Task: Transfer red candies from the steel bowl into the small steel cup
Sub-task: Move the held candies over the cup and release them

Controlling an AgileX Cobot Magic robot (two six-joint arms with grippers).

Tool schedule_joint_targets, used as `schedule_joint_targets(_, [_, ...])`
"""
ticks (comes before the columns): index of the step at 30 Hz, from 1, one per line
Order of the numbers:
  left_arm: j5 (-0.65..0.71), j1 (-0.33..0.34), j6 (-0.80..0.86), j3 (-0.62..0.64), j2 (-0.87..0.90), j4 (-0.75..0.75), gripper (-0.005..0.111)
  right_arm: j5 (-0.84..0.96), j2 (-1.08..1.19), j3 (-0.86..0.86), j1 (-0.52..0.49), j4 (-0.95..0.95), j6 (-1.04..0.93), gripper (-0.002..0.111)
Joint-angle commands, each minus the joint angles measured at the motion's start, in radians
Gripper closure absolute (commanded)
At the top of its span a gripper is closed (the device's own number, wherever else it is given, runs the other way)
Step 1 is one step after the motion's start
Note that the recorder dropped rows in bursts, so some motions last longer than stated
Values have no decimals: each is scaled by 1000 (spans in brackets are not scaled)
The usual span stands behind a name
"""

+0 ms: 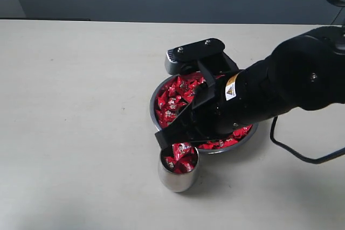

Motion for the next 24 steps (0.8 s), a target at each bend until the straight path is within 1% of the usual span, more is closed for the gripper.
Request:
schedule_joint_targets(1, [-8,-7,-1,5,-5,2,106,-28,-33,-5,0,-16,-7,74])
schedule_joint_targets(7, [-8,-7,-1,5,-5,2,106,-31,-33,-5,0,-27,-7,74])
schedule_joint_targets(13, [-8,-7,-1,5,-5,2,106,-72,-33,-5,-7,-37,0,74])
schedule_joint_targets(24, [-8,-7,-1,5,-5,2,106,-76,-33,-5,-9,-37,0,74])
